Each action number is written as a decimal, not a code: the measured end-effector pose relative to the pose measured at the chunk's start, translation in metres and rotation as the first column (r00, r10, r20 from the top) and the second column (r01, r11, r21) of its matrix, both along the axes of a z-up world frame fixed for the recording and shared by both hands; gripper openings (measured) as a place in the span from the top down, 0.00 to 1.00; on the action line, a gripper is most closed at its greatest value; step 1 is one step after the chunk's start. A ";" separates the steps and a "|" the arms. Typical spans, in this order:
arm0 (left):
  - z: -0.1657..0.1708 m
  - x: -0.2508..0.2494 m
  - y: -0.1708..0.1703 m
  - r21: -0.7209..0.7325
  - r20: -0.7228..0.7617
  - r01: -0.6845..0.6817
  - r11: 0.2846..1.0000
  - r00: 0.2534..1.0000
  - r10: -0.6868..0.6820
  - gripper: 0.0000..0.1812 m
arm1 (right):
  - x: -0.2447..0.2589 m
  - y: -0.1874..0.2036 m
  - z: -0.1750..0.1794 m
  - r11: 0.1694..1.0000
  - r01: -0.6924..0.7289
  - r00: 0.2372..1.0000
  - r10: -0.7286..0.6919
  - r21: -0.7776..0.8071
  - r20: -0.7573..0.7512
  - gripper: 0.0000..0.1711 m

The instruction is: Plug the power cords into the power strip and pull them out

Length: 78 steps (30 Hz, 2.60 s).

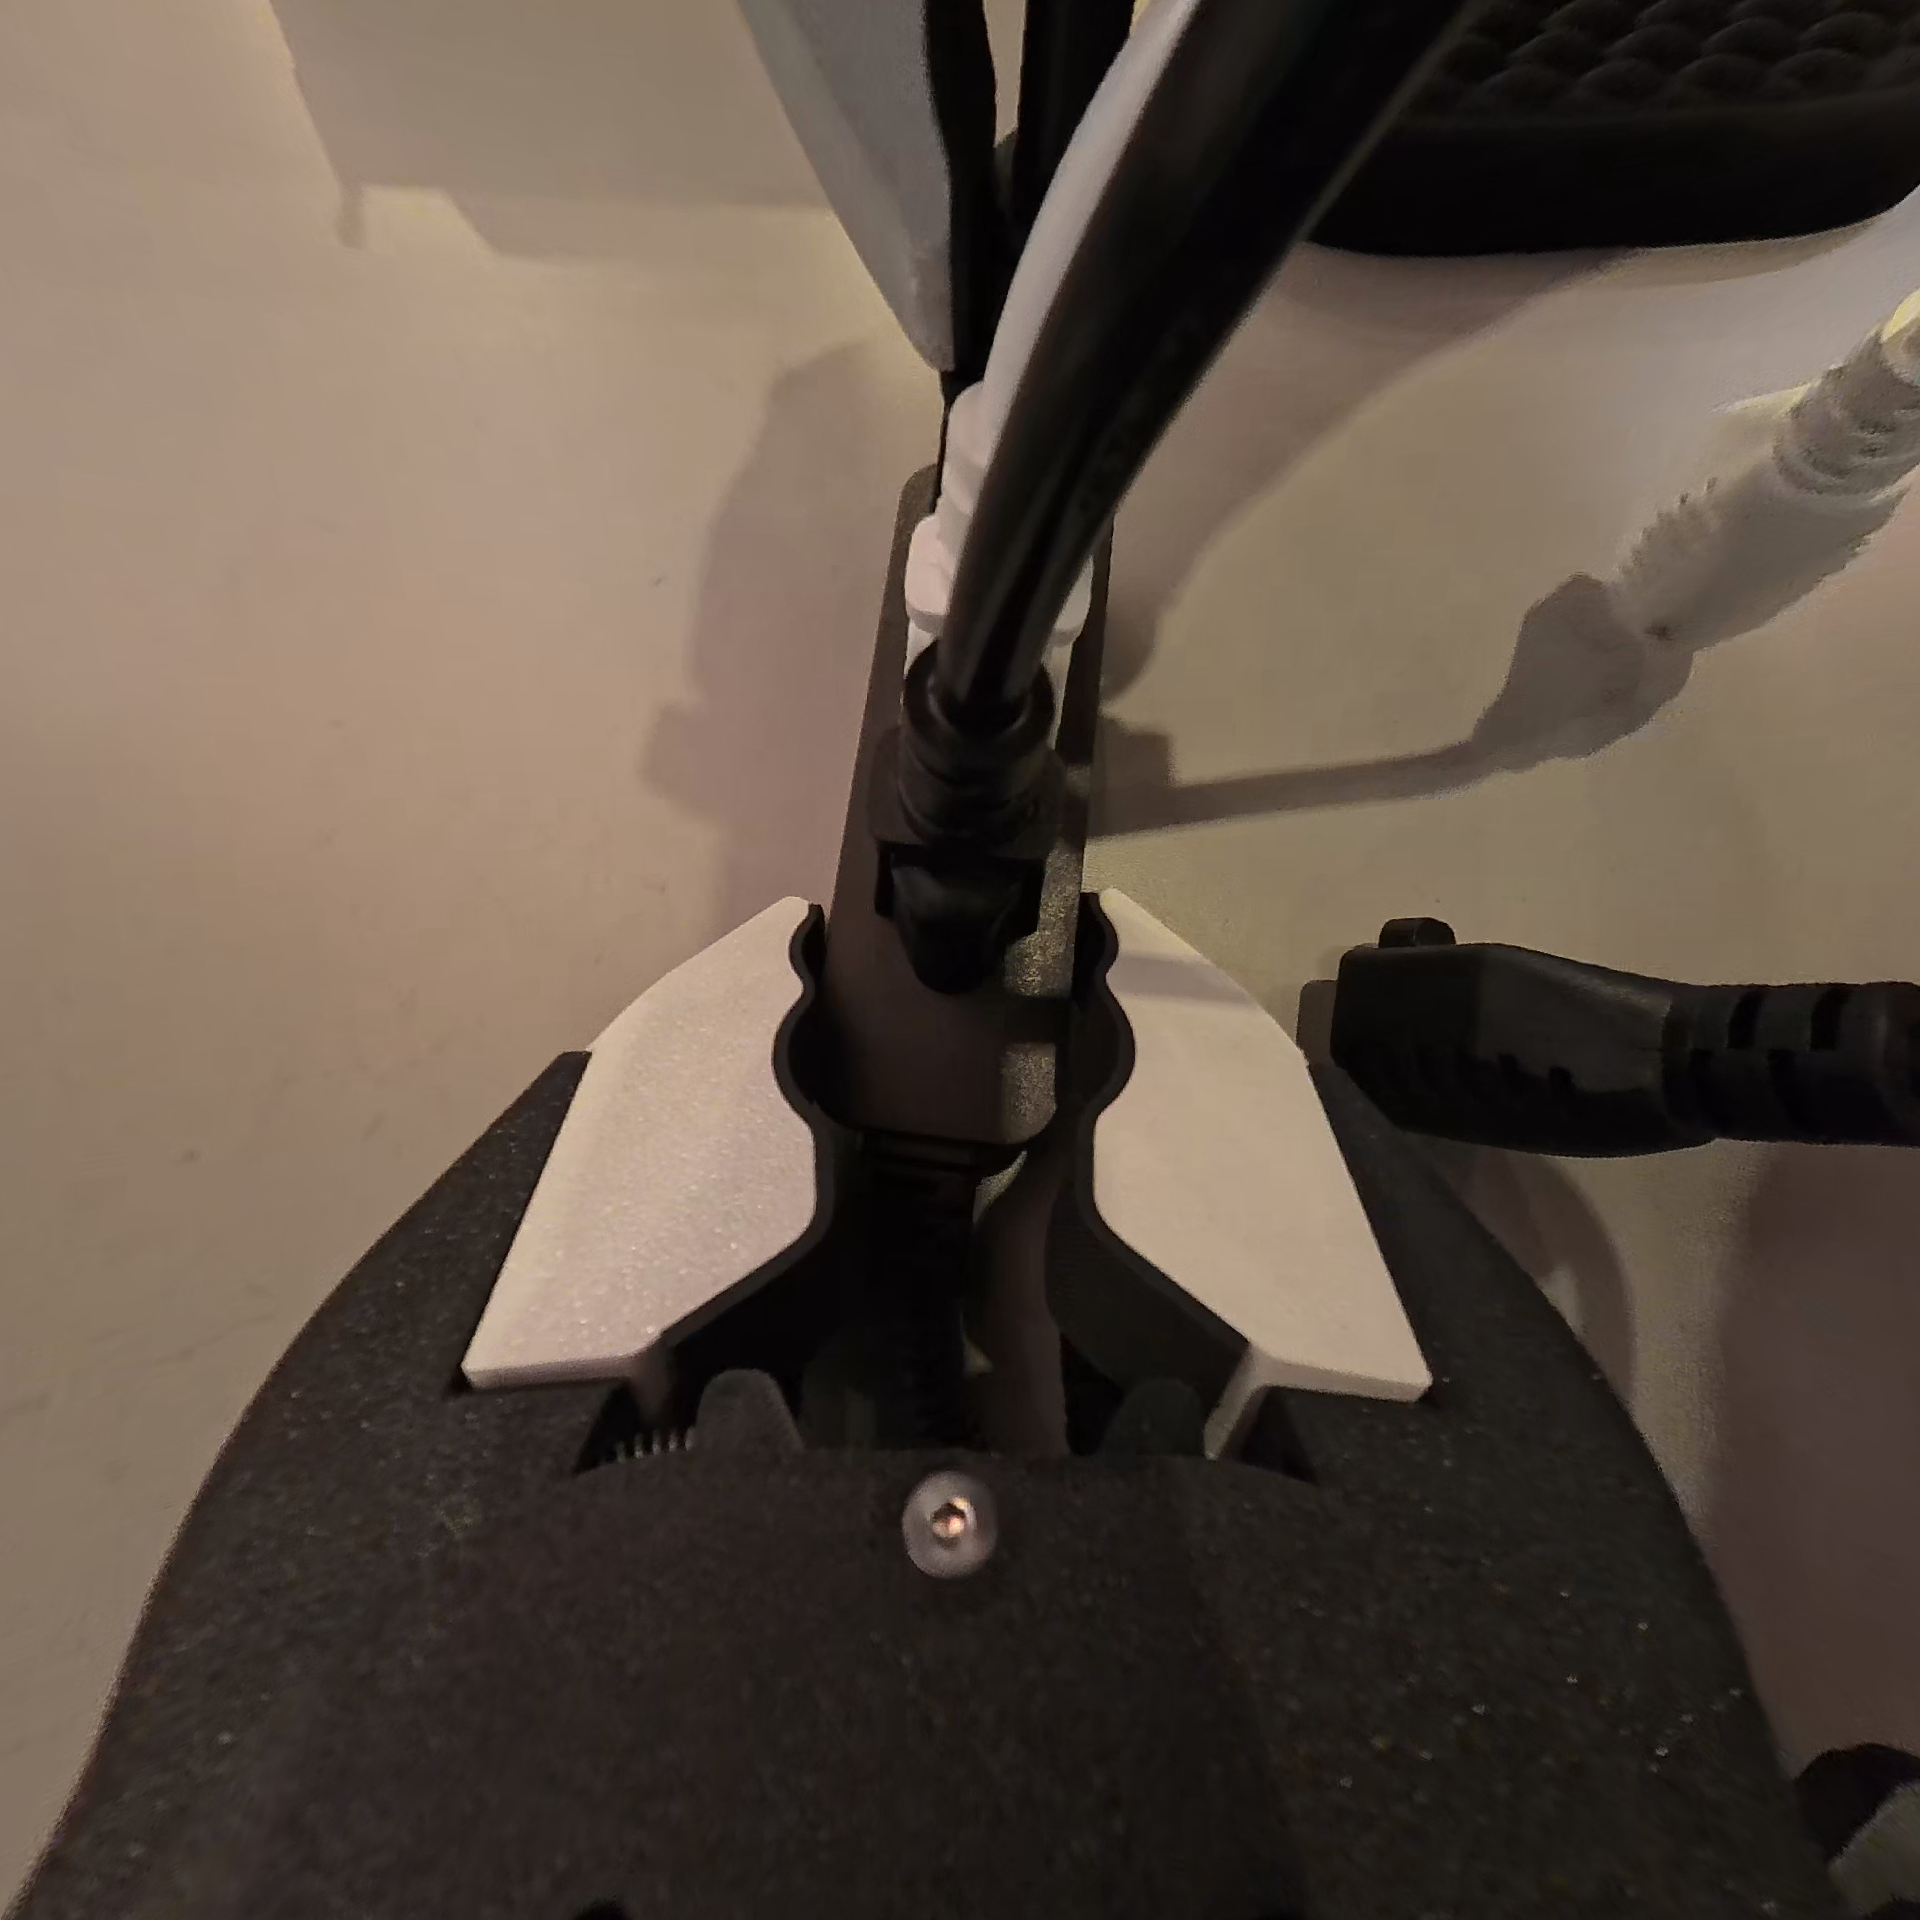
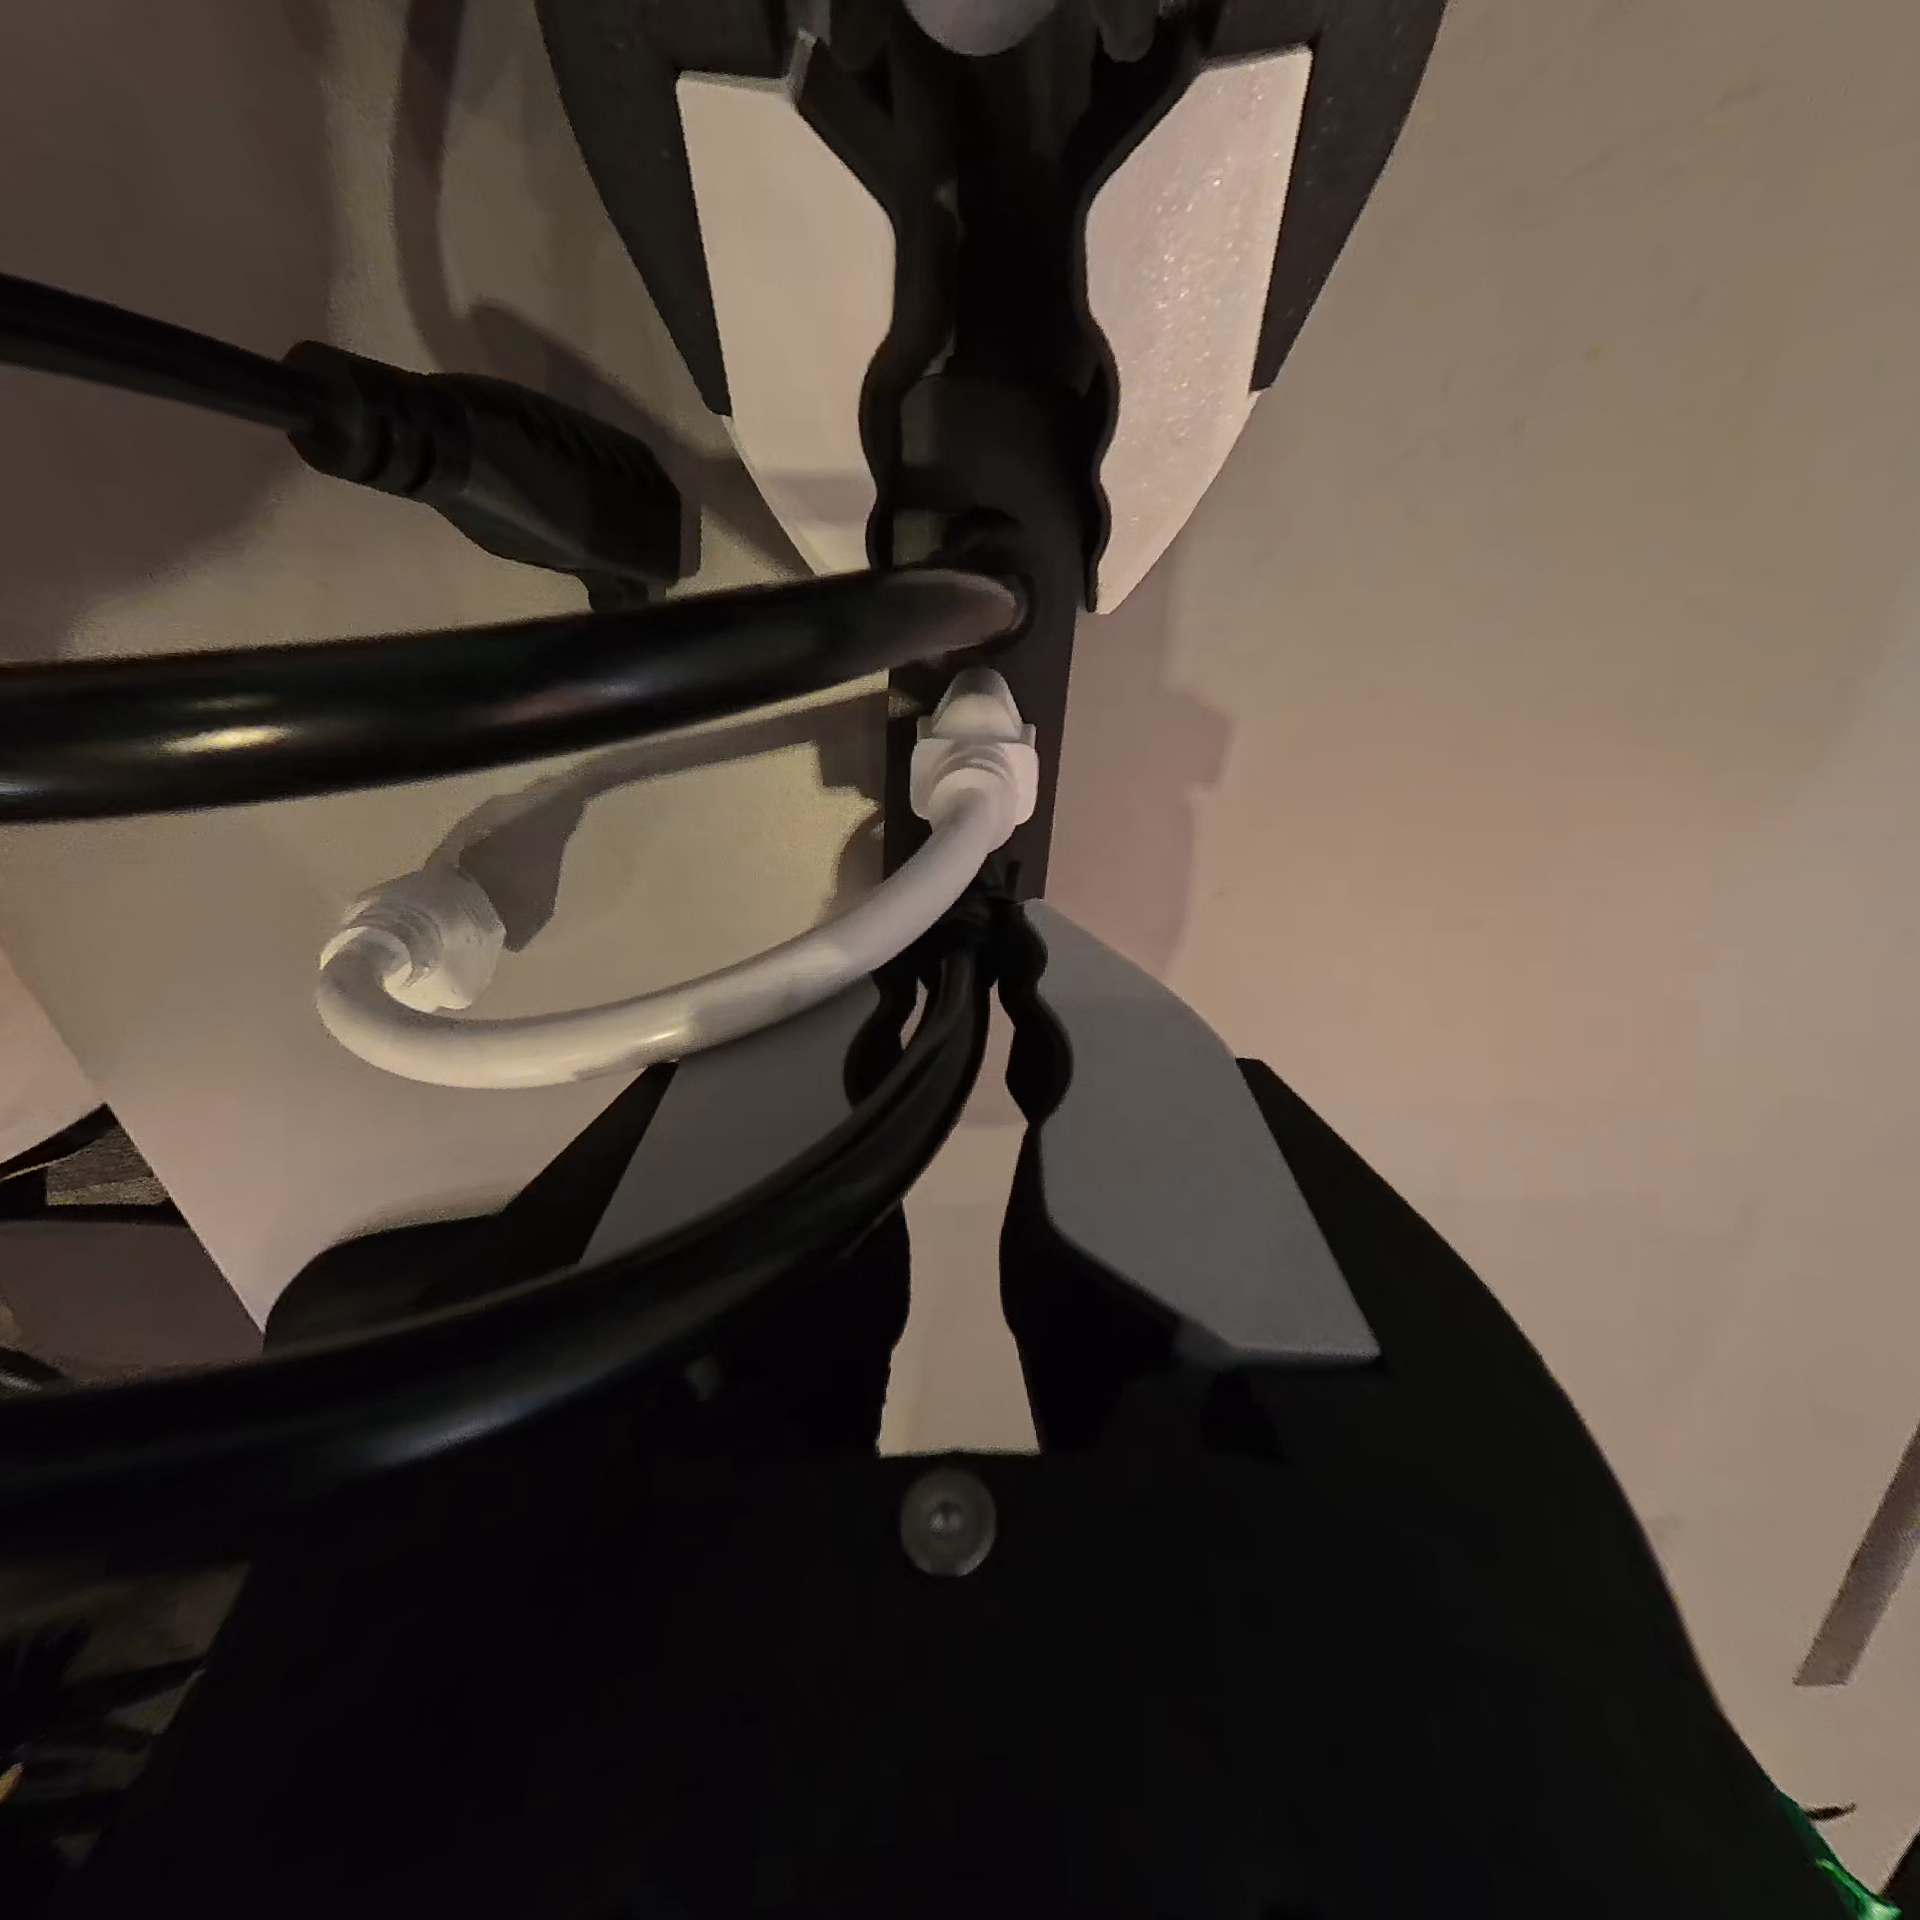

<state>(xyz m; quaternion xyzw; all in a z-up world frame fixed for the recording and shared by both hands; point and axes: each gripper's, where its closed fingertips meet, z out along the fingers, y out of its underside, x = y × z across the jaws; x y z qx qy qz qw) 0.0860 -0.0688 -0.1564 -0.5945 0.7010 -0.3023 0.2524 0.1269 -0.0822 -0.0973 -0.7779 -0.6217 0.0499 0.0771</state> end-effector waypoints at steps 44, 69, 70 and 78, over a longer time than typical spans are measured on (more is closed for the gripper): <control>-0.001 -0.009 0.011 0.004 -0.006 -0.028 1.000 1.000 0.028 0.75 | -0.009 0.008 -0.004 0.990 -0.143 0.987 0.142 0.000 0.071 0.91; 0.000 -0.019 0.019 0.002 -0.004 -0.051 0.999 0.999 0.051 0.75 | -0.019 0.023 -0.002 0.999 -0.040 0.998 0.040 0.009 -0.057 0.90; 0.000 -0.019 0.019 0.002 -0.005 -0.046 0.999 0.999 0.046 0.75 | -0.020 0.024 -0.001 0.999 -0.041 0.997 0.042 0.009 -0.063 0.90; 0.000 -0.018 0.019 0.001 -0.004 -0.036 0.999 0.999 0.036 0.75 | -0.022 0.024 -0.002 0.997 -0.071 0.997 0.072 0.011 -0.015 0.90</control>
